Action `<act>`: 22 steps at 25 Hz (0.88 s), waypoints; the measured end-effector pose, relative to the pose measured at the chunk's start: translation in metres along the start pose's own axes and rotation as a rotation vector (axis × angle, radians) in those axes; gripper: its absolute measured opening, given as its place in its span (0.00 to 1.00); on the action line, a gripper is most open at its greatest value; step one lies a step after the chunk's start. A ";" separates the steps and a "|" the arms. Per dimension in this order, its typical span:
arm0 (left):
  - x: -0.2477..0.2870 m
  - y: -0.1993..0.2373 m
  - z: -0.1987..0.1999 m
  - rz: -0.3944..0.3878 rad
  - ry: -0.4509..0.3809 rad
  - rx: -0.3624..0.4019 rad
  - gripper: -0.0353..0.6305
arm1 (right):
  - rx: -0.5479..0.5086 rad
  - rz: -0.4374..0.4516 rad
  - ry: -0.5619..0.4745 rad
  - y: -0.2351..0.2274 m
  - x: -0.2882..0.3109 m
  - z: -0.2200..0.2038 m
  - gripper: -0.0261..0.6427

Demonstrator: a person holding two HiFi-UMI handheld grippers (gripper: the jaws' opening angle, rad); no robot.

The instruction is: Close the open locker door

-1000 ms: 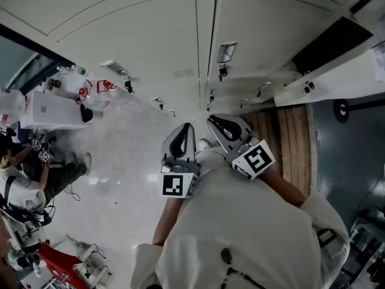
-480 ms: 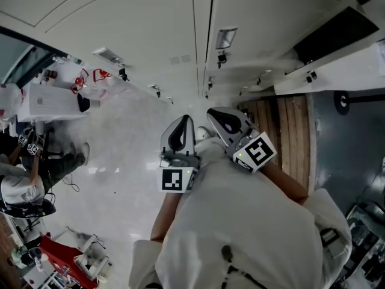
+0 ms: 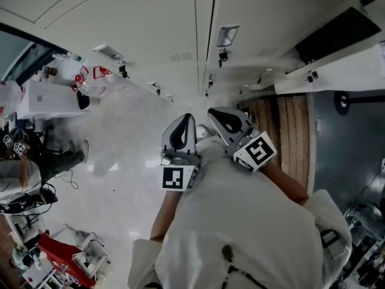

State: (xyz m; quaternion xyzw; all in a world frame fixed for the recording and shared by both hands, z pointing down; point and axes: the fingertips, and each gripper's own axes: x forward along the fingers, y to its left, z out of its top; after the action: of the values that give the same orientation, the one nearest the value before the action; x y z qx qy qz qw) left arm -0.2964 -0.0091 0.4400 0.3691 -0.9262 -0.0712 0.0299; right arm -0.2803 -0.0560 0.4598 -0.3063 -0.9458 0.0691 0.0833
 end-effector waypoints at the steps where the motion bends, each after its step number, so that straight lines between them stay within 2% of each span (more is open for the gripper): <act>1: 0.000 0.000 -0.003 -0.003 0.006 -0.005 0.06 | 0.001 0.000 0.002 0.000 0.000 0.000 0.08; 11: 0.003 -0.009 -0.008 -0.050 0.007 -0.021 0.06 | 0.008 0.000 0.012 0.000 -0.001 -0.003 0.08; 22: 0.002 -0.014 -0.007 -0.091 0.031 0.008 0.06 | 0.026 0.004 0.021 0.002 0.004 -0.007 0.08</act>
State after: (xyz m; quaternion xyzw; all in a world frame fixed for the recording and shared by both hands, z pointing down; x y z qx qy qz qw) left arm -0.2877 -0.0217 0.4452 0.4122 -0.9081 -0.0632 0.0394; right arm -0.2814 -0.0518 0.4665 -0.3079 -0.9432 0.0785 0.0973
